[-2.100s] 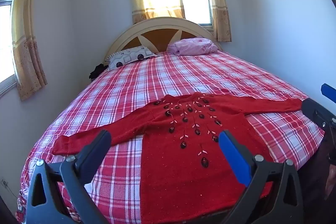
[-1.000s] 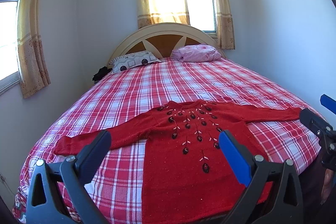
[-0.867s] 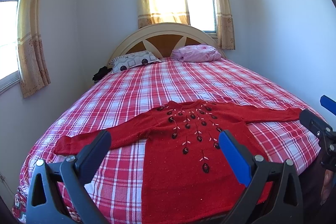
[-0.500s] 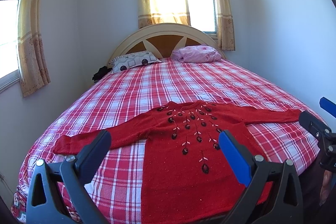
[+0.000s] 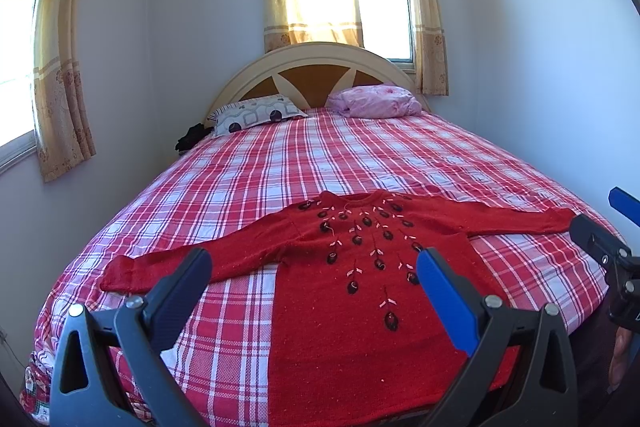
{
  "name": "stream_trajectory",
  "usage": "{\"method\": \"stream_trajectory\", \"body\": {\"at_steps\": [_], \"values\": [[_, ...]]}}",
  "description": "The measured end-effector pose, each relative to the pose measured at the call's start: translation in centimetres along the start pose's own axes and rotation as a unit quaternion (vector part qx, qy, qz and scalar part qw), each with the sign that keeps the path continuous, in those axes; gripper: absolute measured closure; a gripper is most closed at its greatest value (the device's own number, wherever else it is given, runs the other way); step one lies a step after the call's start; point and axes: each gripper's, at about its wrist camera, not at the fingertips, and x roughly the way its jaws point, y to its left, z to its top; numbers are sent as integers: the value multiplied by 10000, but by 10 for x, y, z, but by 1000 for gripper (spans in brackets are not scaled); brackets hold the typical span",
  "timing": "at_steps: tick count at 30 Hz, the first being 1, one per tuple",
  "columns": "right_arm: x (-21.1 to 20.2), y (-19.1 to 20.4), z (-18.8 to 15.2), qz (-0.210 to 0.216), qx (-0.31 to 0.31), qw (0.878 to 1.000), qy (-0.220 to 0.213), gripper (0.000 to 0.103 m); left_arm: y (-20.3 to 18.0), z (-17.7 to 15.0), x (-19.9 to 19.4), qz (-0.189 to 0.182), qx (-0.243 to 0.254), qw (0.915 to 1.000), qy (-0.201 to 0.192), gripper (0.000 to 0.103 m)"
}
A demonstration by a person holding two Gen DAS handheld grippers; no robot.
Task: Fold small clothes
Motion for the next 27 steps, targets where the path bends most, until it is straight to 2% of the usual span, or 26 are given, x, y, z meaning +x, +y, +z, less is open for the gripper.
{"method": "stream_trajectory", "body": {"at_steps": [27], "values": [[3, 1, -4, 11, -31, 10000, 52, 1, 0, -5, 3, 4, -11, 10000, 38, 0]]}}
